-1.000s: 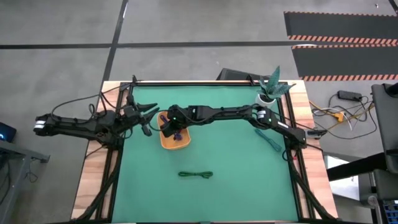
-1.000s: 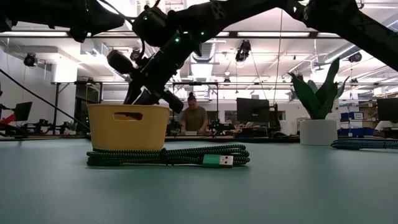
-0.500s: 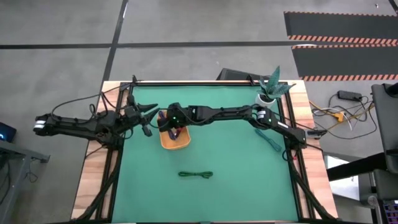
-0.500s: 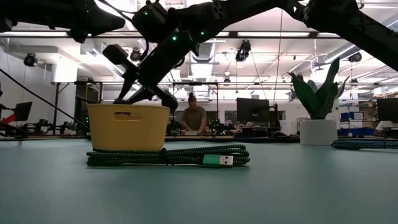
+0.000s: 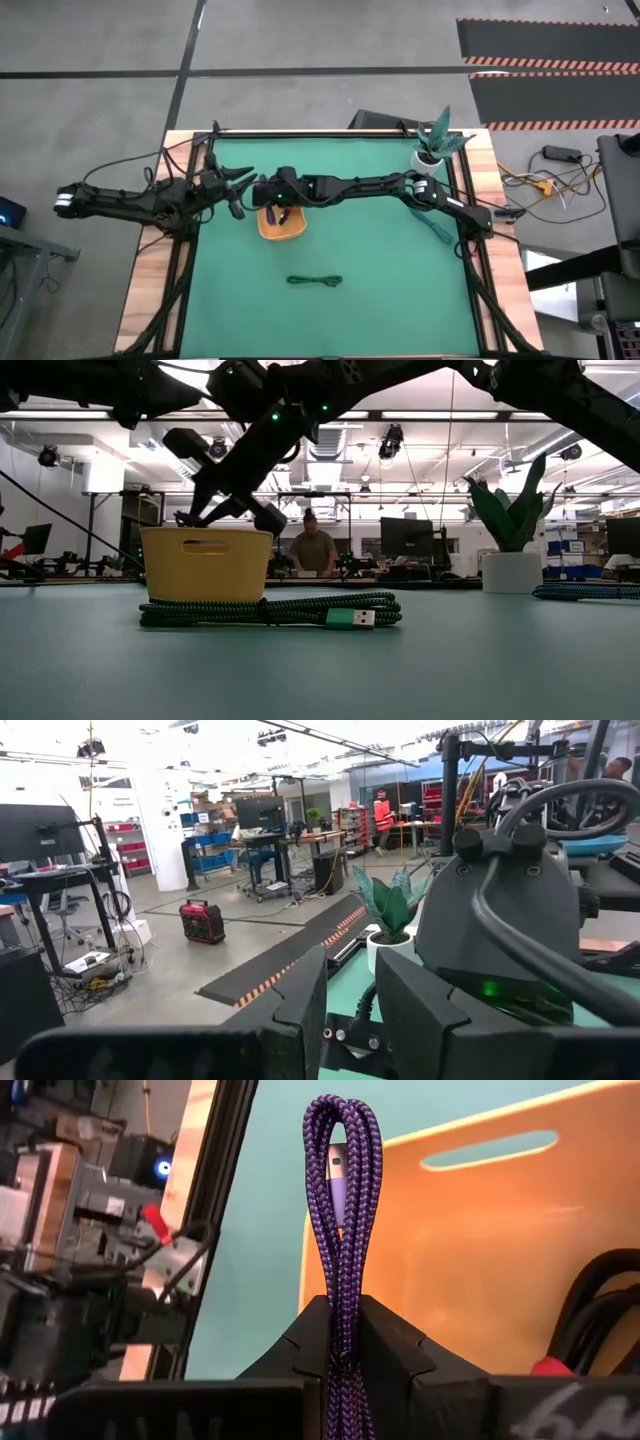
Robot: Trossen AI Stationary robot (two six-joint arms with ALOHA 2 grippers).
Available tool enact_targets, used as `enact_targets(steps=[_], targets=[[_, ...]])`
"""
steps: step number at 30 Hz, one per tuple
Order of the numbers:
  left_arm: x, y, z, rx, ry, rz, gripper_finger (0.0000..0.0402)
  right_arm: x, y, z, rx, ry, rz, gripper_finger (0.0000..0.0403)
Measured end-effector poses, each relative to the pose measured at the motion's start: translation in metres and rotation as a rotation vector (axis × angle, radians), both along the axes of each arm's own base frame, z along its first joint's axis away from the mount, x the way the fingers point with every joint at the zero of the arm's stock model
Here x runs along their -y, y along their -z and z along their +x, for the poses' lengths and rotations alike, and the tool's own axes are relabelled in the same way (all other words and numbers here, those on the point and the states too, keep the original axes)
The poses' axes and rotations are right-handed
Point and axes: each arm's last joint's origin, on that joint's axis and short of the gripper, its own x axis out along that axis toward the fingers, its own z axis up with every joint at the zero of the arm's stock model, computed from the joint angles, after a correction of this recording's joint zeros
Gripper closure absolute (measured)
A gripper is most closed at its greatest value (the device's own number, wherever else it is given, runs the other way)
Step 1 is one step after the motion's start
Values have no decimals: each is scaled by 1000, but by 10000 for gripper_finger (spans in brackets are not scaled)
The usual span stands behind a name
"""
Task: Pick and place USB-C Cables
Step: Put the violet USB cable into the orange bin
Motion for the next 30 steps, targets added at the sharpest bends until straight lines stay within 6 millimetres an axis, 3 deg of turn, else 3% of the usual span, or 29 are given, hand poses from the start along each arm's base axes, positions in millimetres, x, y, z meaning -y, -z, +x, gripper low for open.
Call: enact_targets(steps=[10,18,30], targets=[[0,-1,0,-16,-8,38,327,-8,0,1,14,43,-26,374],[0,-2,-1,-11,-9,47,327,-11,21,7,12,48,-20,374],[0,-2,-1,-7,-9,45,327,-12,25,7,-31,7,-67,374]])
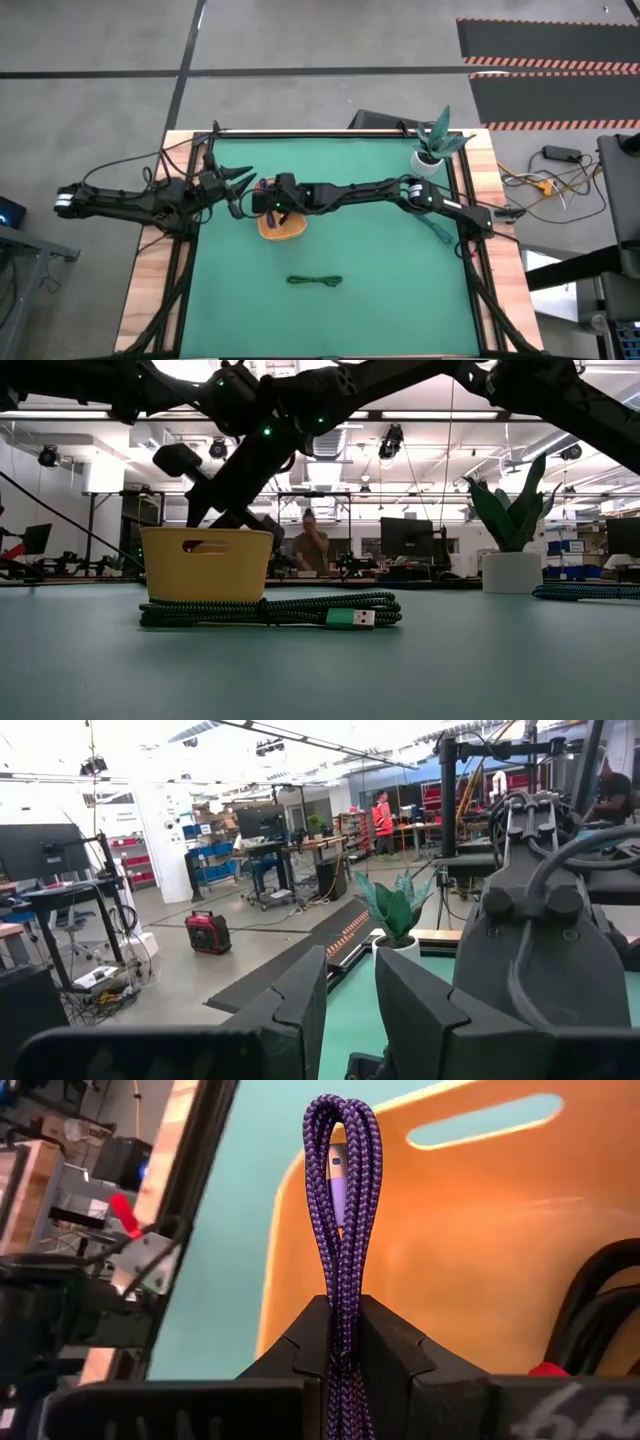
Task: Pick and place USB-C Cables
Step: Put the violet USB cable into the orange bin
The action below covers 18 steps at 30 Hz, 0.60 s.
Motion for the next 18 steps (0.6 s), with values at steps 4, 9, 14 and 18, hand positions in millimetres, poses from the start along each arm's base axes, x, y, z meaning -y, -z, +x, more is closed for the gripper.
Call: enact_targets(steps=[4,9,14,18], targets=[[0,0,0,0,0,0,327,-1,5,0,-15,-3,0,374],[0,0,0,0,-2,0,327,-1,5,1,-11,-3,0,374],[0,0,0,0,-2,-1,327,-1,5,1,-14,-10,-8,374],[0,0,0,2,-2,-1,327,-1,5,1,-31,-42,-46,374]])
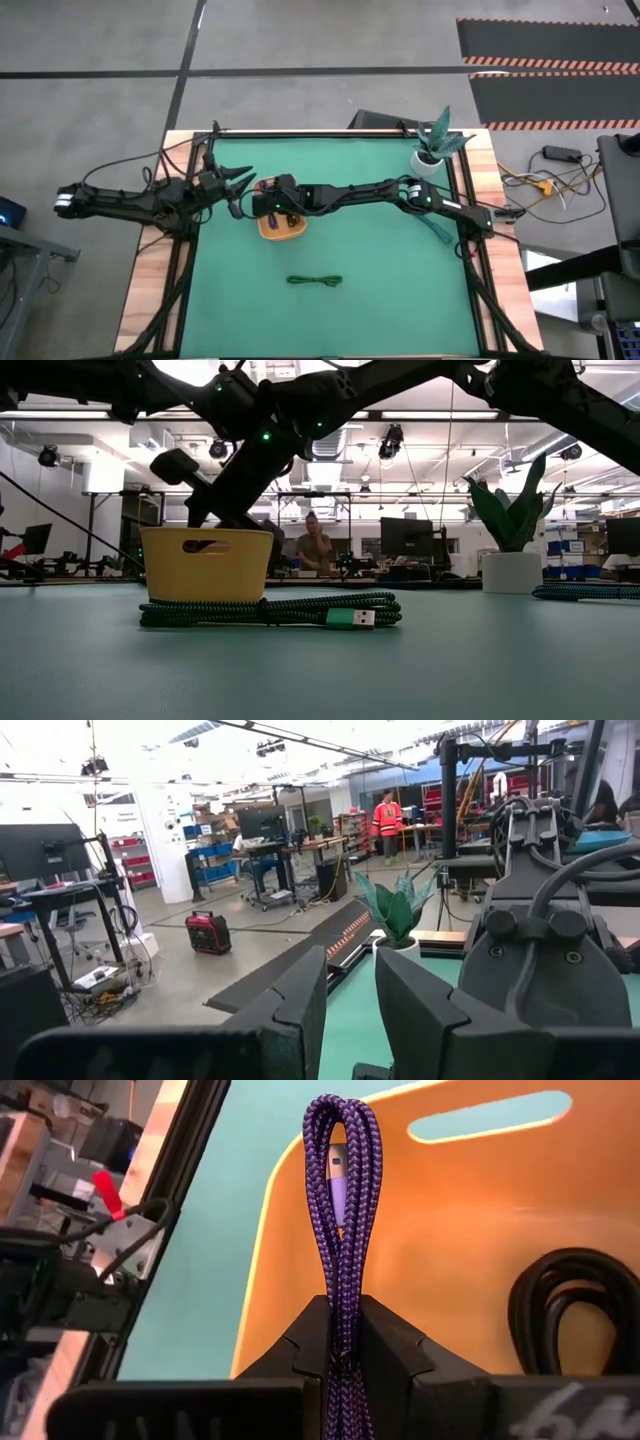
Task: Pick and place USB-C Cables
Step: Put the violet USB cable into the orange bin
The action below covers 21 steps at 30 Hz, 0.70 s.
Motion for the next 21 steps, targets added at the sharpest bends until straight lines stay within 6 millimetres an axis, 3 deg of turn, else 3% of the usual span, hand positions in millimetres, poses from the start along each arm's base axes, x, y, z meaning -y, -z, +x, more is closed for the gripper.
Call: enact_targets(steps=[21], targets=[[0,-6,-6,54,-4,2,327,0,0,0,9,10,25,374]])
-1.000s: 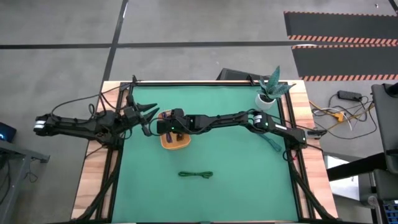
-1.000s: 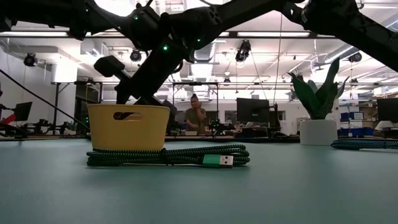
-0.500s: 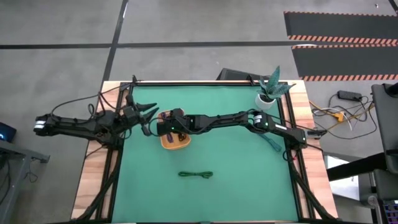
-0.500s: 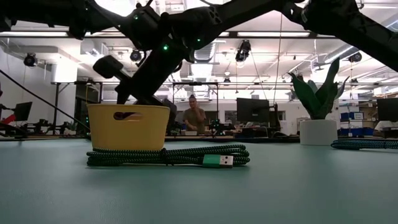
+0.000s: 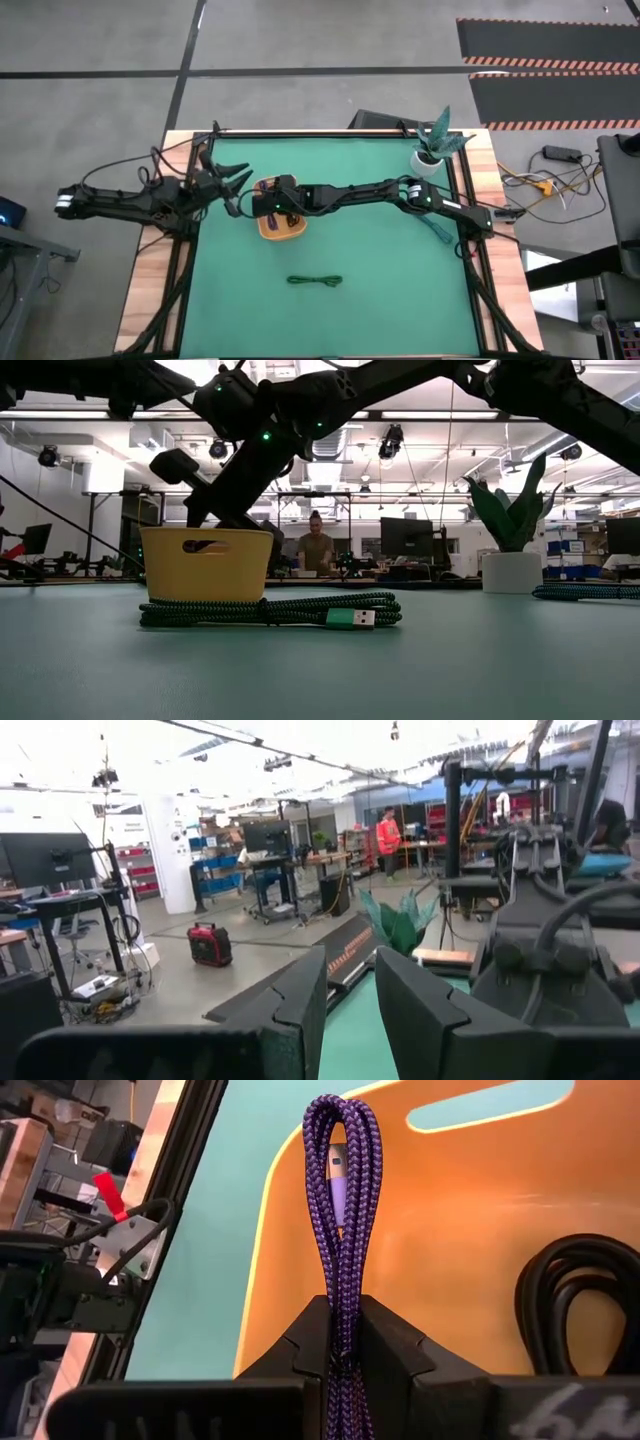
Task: Pick and place USB-C Cables
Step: Put the violet USB cable into the orange bin
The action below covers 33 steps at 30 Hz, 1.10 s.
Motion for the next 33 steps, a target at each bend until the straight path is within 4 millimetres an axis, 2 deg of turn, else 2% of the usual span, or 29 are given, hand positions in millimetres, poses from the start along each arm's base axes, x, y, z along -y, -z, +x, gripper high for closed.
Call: enact_targets(steps=[33], targets=[[0,-3,-1,31,2,-5,327,2,-3,2,-21,-114,-142,374]])
